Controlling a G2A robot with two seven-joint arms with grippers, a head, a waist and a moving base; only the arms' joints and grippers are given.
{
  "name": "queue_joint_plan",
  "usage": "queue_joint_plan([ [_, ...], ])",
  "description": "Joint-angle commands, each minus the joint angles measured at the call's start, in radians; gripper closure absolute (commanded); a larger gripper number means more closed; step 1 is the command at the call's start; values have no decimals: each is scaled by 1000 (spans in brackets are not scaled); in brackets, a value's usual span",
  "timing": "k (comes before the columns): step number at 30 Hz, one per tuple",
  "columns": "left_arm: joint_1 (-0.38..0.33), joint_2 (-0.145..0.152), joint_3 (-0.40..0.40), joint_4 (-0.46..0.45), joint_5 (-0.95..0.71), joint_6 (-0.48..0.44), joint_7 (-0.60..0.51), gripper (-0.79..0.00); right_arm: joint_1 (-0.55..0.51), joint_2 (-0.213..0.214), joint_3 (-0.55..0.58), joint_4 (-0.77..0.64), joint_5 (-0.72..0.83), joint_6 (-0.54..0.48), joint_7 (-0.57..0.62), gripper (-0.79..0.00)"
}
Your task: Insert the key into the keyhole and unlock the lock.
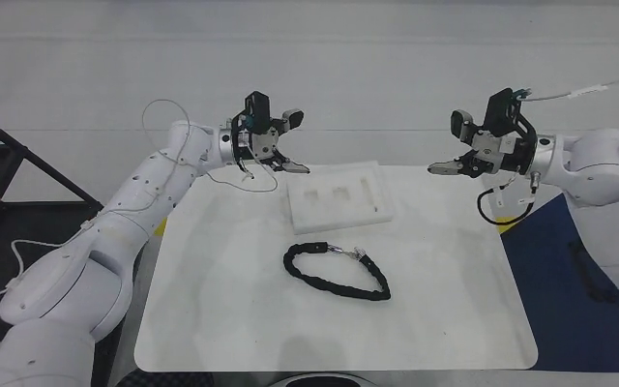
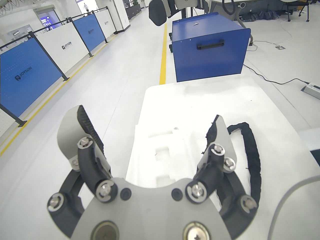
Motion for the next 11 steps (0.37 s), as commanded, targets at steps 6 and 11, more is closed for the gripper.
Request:
queue_joint_plan([
  [6,-33,10,82,-30,-111,0,-47,-785,12,-2,-9,28,17,-18,2,-785],
  [11,-33,11,83,-30,-111,0,-47,-785,12,-2,-9,28,17,-18,2,-785],
])
